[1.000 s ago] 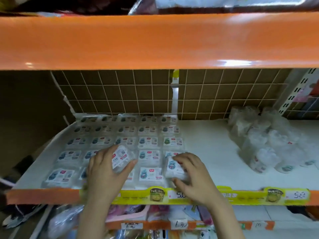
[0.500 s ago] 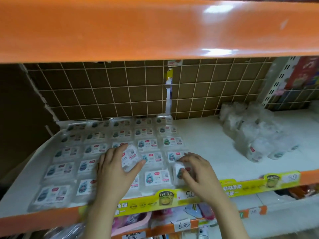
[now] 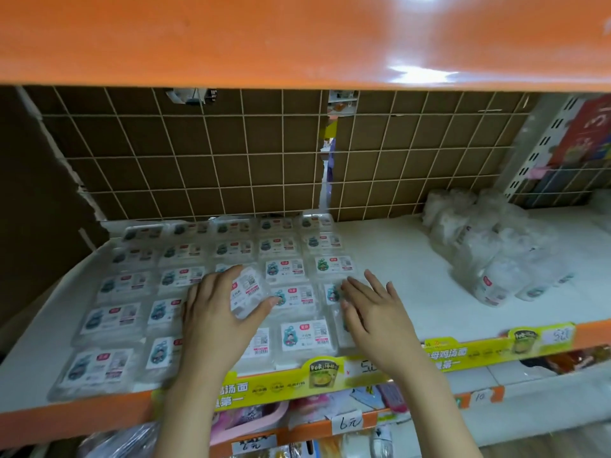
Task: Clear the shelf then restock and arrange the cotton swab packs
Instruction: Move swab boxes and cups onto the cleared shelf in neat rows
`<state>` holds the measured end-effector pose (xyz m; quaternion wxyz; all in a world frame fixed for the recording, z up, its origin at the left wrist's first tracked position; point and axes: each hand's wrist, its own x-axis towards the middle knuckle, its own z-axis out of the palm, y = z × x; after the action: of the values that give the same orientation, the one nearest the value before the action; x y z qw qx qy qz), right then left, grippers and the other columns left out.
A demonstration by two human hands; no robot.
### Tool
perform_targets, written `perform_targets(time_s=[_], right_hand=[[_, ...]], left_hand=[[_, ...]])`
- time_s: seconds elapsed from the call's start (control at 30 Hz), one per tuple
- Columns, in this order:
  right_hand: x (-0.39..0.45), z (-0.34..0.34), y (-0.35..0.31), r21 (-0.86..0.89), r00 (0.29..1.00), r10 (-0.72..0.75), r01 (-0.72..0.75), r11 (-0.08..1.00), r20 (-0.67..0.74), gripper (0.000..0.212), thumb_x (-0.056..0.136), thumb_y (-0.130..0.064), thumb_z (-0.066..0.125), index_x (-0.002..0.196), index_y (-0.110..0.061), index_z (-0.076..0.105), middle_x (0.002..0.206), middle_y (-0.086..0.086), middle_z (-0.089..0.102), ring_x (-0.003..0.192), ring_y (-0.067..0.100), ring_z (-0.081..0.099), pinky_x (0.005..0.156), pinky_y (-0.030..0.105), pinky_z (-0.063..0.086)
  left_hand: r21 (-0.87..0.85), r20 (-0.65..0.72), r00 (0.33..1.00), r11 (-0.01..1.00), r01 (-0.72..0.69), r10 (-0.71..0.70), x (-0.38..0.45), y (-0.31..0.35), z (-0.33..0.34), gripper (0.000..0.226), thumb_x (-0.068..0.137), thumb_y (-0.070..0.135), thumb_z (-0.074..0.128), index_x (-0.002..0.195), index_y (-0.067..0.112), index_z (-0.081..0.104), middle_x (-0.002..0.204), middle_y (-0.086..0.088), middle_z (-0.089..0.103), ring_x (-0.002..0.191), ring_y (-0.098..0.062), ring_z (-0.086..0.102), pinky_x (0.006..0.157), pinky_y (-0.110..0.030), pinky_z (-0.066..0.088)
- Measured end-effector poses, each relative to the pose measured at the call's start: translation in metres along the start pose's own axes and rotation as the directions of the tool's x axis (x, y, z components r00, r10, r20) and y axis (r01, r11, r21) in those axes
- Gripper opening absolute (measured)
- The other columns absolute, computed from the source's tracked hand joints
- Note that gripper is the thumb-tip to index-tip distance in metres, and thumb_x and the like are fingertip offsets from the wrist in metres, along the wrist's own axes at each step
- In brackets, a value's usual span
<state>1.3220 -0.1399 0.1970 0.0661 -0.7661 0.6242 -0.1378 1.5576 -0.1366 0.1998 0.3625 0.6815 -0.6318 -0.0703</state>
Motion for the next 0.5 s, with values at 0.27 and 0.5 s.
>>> perform_targets(time_s=[0.27,0.5], right_hand=[[-0.0083,0.0094,-0.0044,0.024,0.995,0.041,-0.039,0.999,-0.09,0.079,0.083,-0.05,-0.002,0.141,-0.021,0.042,0.147,-0.006,0.039,0.145,0.015,0.011,0.114,0.031,0.0],[-0.0085,0.0078,-0.0068,0.047,0.992,0.048,-0.043,0.998,-0.116,0.076,0.084,-0.05,-0.001,0.133,-0.023,0.052,0.143,-0.006,0.044,0.144,0.016,0.017,0.115,0.033,0.004]], left_hand=[[-0.018,0.037,0.999,1.0,-0.024,0.024,0.0003,-0.0003,0.0008,0.082,0.063,0.075,0.044,0.124,0.02,0.058,0.119,-0.001,0.057,0.111,-0.025,0.046,0.094,-0.037,0.037],[-0.01,0.052,0.997,0.999,-0.051,0.052,-0.0004,-0.0016,0.0009,0.079,0.064,0.07,0.055,0.125,0.021,0.057,0.12,-0.001,0.057,0.113,-0.024,0.045,0.095,-0.036,0.036]])
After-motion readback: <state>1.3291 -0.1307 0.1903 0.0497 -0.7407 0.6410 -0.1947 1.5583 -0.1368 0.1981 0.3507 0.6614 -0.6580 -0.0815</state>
